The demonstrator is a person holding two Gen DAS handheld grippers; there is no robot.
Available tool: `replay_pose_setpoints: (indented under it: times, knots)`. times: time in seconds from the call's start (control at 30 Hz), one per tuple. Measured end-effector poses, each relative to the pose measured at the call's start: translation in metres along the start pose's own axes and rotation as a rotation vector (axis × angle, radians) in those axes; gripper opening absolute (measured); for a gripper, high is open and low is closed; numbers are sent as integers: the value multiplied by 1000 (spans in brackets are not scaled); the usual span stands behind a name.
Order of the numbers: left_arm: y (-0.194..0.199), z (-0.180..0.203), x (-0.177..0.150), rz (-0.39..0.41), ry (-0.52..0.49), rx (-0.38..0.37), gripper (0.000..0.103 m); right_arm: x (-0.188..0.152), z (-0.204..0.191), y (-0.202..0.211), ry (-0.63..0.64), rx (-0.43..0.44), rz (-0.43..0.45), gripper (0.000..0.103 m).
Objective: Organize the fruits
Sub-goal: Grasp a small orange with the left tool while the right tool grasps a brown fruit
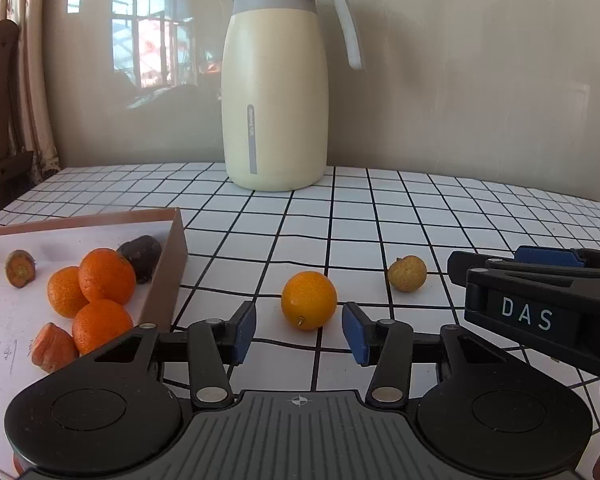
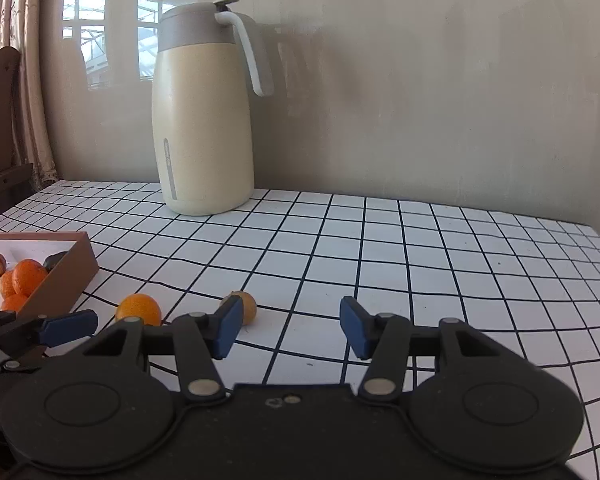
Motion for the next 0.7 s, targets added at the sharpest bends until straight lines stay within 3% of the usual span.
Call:
replay_pose_setpoints:
  times: [0.53,0.7]
  knots:
    - [-24,-3,11,-16,25,8,35,4,-8,-21,-84,57,-44,43]
    - [-28,1,13,-18,18,-14,34,2,7,-25,-99,1,-42,45]
Point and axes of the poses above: each gripper's, at about its wrist camera, not at the fingertips, and y roughly against the way its jaws point, z to its right, x to its top, the point moved 9 cm from there along -y, roughly the way its jaws point, and after that the axes turned 10 degrees about -x, right-handed, at the moved point
